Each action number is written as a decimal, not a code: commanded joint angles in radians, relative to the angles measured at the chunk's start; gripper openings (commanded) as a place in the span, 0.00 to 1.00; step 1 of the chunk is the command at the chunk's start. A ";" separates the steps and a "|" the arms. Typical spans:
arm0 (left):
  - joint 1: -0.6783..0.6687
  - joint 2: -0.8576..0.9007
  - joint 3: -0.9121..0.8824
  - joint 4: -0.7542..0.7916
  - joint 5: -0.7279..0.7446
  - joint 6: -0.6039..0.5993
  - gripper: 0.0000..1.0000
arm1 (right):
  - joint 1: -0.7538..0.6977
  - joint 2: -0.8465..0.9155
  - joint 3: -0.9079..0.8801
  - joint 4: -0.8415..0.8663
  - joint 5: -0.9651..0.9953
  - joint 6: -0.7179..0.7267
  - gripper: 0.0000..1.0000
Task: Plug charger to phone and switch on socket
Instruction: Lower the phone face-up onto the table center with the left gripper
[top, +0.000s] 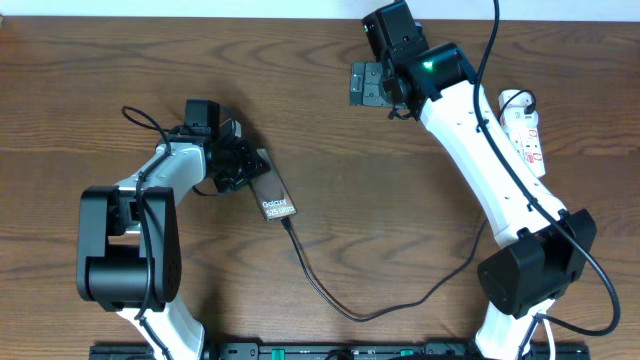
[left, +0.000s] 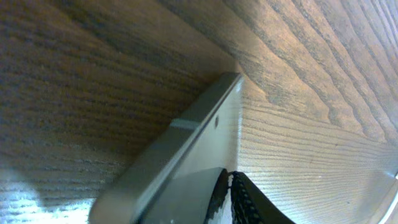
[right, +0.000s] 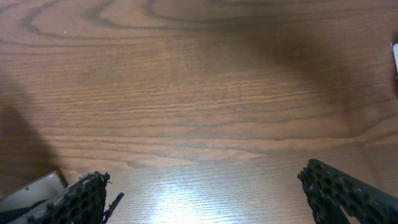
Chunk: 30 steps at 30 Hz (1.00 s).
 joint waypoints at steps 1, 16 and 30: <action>-0.001 -0.011 -0.011 -0.022 -0.025 0.017 0.35 | -0.001 0.010 -0.003 -0.002 0.015 0.015 0.98; -0.001 -0.011 -0.011 -0.078 -0.114 0.016 0.44 | -0.001 0.010 -0.003 -0.002 0.015 0.015 0.98; -0.001 -0.011 -0.011 -0.128 -0.232 0.017 0.45 | -0.001 0.010 -0.003 -0.002 0.000 0.015 0.98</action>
